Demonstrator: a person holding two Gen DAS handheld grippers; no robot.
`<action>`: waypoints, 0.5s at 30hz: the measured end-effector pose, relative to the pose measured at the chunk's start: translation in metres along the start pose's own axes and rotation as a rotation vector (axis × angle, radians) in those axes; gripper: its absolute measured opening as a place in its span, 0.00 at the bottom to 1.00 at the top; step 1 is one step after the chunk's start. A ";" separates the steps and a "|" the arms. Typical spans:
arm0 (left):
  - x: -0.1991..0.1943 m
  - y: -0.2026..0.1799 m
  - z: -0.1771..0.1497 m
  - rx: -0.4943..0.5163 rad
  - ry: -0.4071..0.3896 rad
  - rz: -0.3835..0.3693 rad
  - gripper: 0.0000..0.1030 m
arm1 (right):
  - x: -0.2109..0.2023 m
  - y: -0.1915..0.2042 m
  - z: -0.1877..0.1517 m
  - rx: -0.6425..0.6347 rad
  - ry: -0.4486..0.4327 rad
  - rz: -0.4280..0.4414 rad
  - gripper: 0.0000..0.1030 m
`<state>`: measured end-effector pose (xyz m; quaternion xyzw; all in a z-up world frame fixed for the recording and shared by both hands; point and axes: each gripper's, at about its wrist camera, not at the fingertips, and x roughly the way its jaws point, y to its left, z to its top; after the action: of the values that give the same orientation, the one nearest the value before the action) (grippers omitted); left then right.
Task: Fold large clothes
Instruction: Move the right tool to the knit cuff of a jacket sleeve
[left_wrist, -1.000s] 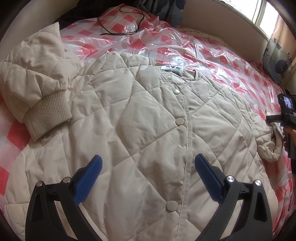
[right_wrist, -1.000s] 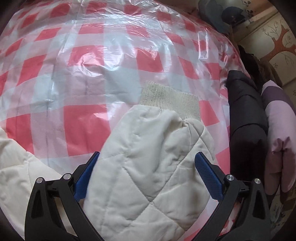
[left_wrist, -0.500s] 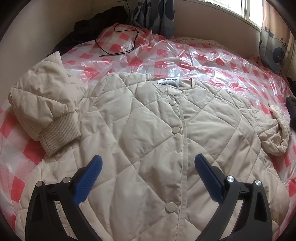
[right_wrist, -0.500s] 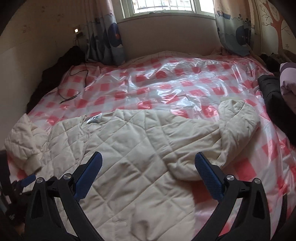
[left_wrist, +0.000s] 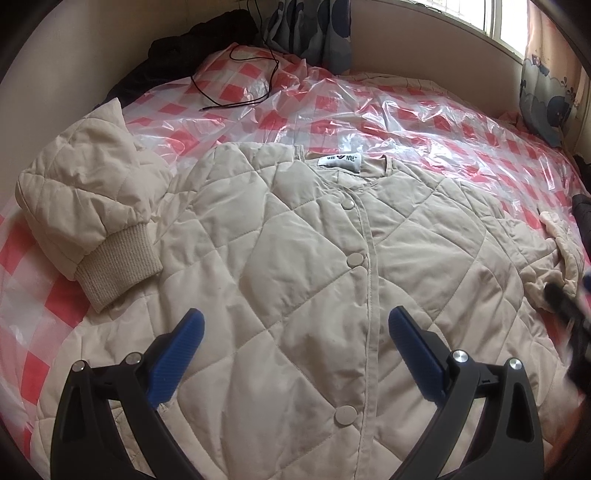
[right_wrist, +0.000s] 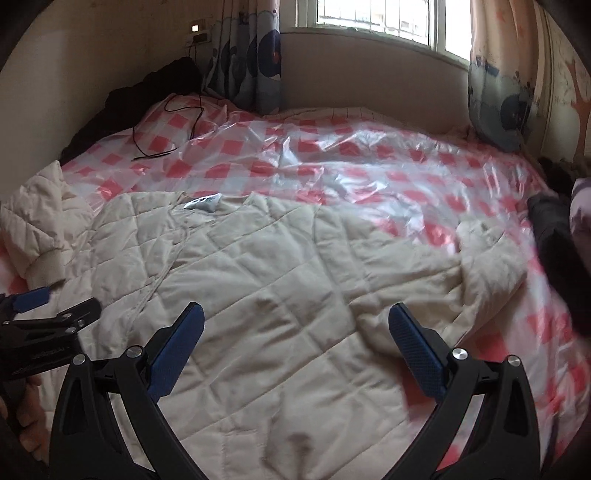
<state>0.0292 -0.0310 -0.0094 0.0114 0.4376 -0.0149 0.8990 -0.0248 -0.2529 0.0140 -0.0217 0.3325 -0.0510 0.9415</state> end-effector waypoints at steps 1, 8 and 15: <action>0.001 0.002 0.000 -0.008 0.003 0.002 0.93 | 0.006 -0.010 0.013 -0.034 -0.009 -0.048 0.94; 0.011 0.010 0.004 -0.048 0.030 -0.011 0.93 | 0.163 -0.177 0.101 0.040 0.378 -0.331 0.94; 0.016 0.012 0.003 -0.057 0.057 -0.030 0.93 | 0.205 -0.278 0.069 0.184 0.576 -0.463 0.94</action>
<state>0.0423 -0.0198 -0.0200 -0.0205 0.4634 -0.0155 0.8858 0.1545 -0.5511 -0.0393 0.0035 0.5638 -0.2962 0.7710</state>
